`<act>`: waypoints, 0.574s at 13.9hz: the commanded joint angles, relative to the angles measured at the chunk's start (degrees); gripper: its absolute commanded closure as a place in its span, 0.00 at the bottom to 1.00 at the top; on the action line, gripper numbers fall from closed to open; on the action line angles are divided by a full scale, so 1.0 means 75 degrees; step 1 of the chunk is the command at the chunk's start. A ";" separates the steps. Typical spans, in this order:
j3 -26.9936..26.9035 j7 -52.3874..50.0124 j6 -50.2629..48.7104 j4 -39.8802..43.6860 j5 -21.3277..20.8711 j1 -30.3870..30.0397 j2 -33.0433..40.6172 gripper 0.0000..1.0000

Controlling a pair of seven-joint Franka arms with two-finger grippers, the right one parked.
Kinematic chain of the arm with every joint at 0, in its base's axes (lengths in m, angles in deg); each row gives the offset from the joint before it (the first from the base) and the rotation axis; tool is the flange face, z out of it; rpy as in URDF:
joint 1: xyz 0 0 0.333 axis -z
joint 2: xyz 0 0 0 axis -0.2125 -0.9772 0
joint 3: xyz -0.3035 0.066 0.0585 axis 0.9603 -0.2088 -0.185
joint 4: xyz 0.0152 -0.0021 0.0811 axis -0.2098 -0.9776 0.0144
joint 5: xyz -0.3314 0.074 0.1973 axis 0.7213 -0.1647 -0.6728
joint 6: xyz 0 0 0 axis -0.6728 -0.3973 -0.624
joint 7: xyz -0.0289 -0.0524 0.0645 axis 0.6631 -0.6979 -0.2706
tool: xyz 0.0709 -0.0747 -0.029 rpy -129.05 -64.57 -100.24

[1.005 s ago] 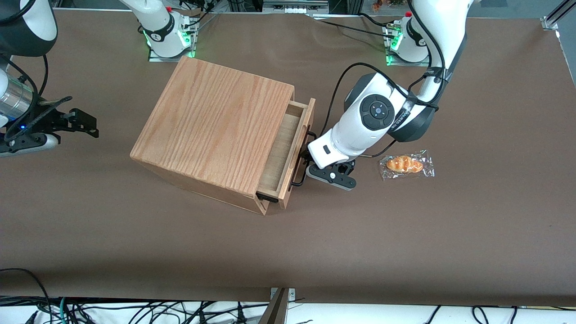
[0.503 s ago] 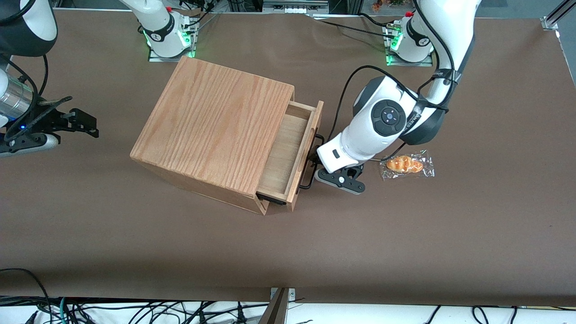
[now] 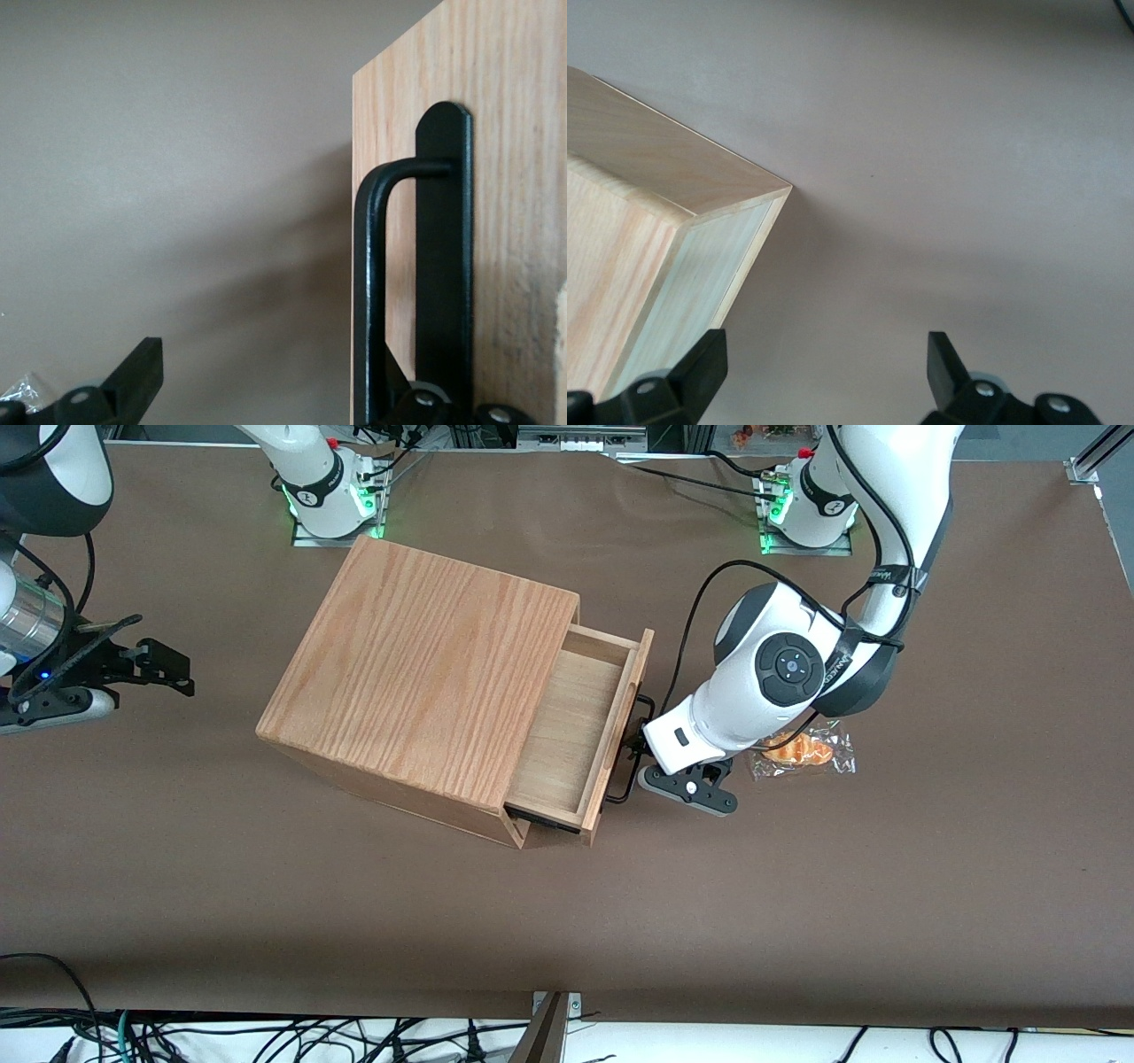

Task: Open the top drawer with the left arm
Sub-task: 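Pull the handle with the left gripper, sliding the drawer out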

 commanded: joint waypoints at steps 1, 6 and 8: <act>-0.0106 0.0016 -0.0287 0.0030 -0.0627 -0.0110 0.0220 0.00; -0.0106 0.0379 -0.0369 0.0030 -0.0627 -0.0274 0.0279 0.00; -0.0094 0.0450 -0.0381 0.0030 -0.0615 -0.0286 0.0279 0.00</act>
